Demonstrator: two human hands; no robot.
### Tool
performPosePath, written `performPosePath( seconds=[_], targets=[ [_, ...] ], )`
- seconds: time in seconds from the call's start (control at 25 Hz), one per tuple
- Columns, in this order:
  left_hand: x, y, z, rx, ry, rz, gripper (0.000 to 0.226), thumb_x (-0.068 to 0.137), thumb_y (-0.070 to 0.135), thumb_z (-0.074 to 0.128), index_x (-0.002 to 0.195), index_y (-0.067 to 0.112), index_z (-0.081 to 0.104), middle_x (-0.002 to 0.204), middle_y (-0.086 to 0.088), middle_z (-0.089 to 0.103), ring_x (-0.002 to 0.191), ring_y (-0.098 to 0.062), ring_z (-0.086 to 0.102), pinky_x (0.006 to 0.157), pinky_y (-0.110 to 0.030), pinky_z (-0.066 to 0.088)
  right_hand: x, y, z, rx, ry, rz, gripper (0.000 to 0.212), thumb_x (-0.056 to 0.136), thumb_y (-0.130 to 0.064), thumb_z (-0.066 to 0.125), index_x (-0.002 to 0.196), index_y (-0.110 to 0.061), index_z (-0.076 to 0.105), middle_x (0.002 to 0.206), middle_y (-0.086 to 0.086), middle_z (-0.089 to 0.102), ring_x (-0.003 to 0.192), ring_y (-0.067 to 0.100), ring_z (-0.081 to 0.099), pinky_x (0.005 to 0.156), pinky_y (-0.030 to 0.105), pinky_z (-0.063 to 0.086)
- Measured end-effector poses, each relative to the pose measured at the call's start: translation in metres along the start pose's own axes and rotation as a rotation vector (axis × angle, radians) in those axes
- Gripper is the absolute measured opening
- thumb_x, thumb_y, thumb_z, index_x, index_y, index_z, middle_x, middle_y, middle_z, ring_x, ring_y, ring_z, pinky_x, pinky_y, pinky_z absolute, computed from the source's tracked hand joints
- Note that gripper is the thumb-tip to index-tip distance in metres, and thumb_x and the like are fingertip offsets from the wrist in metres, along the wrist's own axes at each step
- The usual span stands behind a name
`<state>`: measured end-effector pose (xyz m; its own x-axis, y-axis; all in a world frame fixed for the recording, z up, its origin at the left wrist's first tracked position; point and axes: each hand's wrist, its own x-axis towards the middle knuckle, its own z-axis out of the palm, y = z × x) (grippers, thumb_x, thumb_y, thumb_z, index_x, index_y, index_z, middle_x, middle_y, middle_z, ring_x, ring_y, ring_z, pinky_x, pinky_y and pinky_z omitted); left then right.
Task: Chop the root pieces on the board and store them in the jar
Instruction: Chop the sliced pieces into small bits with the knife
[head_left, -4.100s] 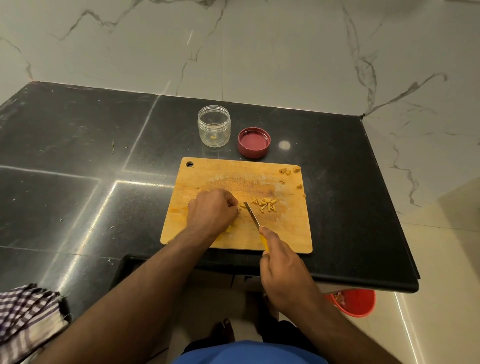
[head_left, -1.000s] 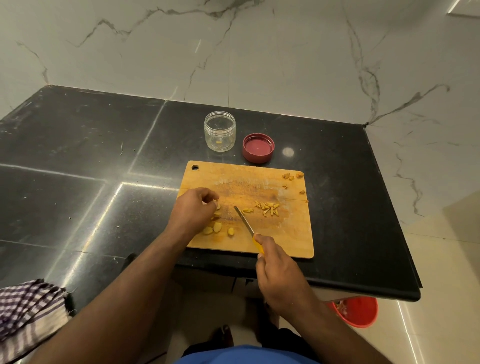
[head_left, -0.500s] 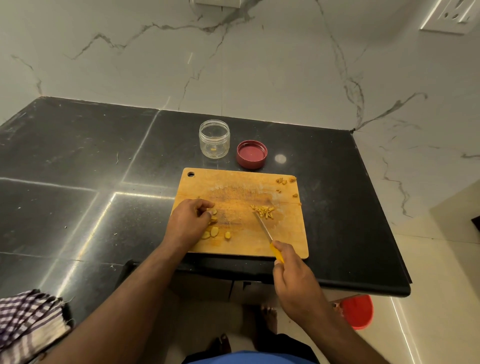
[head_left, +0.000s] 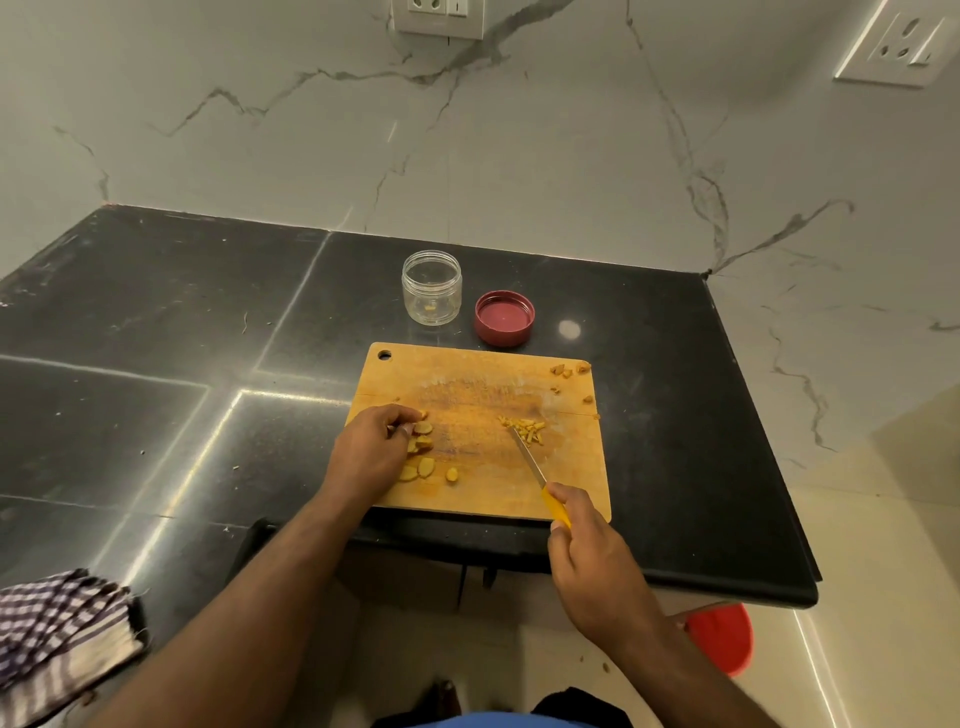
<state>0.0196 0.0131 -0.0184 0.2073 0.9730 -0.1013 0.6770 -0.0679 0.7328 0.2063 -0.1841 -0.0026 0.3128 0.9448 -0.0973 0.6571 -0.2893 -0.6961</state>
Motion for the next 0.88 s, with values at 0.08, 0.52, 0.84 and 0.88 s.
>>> performPosePath(
  seconds=[0.08, 0.52, 0.84, 0.88],
  targets=[
    [-0.002, -0.001, -0.003, 0.016, -0.004, -0.029, 0.020, 0.102, 0.020, 0.055, 0.112, 0.028, 0.070, 0.104, 0.009, 0.067, 0.081, -0.003, 0.057, 0.062, -0.020, 0.040, 0.003, 0.002, -0.002, 0.004, -0.013, -0.020, 0.036, 0.102, -0.023, 0.041, 0.137, -0.032, 0.039, 0.094, -0.013, 0.054, 0.071, 0.004, 0.054, 0.055, 0.013, 0.037],
    [-0.032, -0.003, -0.009, 0.033, 0.056, -0.087, 0.029, 0.096, 0.018, 0.065, 0.123, 0.026, 0.068, 0.115, 0.004, 0.068, 0.100, -0.009, 0.061, 0.080, -0.026, 0.049, 0.011, 0.004, -0.012, 0.036, -0.061, -0.124, 0.037, 0.102, -0.017, 0.041, 0.136, -0.030, 0.040, 0.102, -0.007, 0.056, 0.073, 0.005, 0.054, 0.055, 0.011, 0.036],
    [-0.007, 0.025, -0.008, 0.277, -0.006, -0.091, 0.019, 0.094, 0.043, 0.065, 0.102, 0.026, 0.069, 0.090, 0.008, 0.069, 0.081, -0.008, 0.062, 0.071, -0.031, 0.055, 0.017, -0.014, -0.002, 0.034, -0.054, -0.081, 0.037, 0.103, -0.021, 0.039, 0.137, -0.033, 0.036, 0.112, -0.006, 0.056, 0.075, 0.008, 0.055, 0.056, 0.013, 0.034],
    [-0.003, 0.027, -0.008, 0.324, -0.027, -0.101, 0.020, 0.092, 0.045, 0.067, 0.095, 0.025, 0.068, 0.087, 0.007, 0.068, 0.079, -0.010, 0.062, 0.071, -0.033, 0.056, 0.016, -0.017, -0.001, 0.037, -0.050, -0.071, 0.037, 0.102, -0.021, 0.039, 0.137, -0.034, 0.036, 0.112, -0.006, 0.056, 0.076, 0.007, 0.055, 0.056, 0.013, 0.034]
  ],
)
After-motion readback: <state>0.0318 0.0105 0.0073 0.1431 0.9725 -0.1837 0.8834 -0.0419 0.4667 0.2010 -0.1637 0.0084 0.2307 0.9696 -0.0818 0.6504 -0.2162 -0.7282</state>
